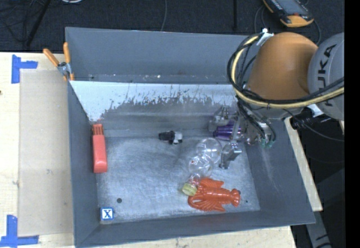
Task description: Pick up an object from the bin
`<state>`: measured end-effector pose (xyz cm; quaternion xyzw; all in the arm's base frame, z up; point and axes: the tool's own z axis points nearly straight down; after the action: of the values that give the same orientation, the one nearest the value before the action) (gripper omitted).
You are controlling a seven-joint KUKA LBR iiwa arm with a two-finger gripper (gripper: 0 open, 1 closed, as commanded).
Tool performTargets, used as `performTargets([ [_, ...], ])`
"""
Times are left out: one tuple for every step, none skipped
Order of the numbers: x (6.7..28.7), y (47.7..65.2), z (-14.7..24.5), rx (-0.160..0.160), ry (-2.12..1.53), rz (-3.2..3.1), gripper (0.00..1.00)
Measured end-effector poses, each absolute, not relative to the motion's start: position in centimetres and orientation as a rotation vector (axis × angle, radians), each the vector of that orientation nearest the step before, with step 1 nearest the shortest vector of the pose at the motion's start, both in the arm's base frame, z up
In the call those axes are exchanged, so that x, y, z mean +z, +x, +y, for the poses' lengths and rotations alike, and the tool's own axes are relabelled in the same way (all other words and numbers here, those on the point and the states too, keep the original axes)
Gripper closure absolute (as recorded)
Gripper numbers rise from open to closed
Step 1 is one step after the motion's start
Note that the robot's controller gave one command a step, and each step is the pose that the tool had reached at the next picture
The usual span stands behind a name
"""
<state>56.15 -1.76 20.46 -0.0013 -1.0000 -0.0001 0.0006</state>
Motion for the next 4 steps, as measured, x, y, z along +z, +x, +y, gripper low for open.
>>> performTargets([
  [20.5,56.2,-1.8,0.0,-0.004,-3.14,0.0],
  [16.0,56.9,-2.2,0.0,-0.019,-3.149,0.0],
  [14.5,57.1,-2.3,-0.001,-0.024,-3.145,0.0],
  [10.2,57.4,-2.4,-0.002,-0.008,-3.137,0.0],
])
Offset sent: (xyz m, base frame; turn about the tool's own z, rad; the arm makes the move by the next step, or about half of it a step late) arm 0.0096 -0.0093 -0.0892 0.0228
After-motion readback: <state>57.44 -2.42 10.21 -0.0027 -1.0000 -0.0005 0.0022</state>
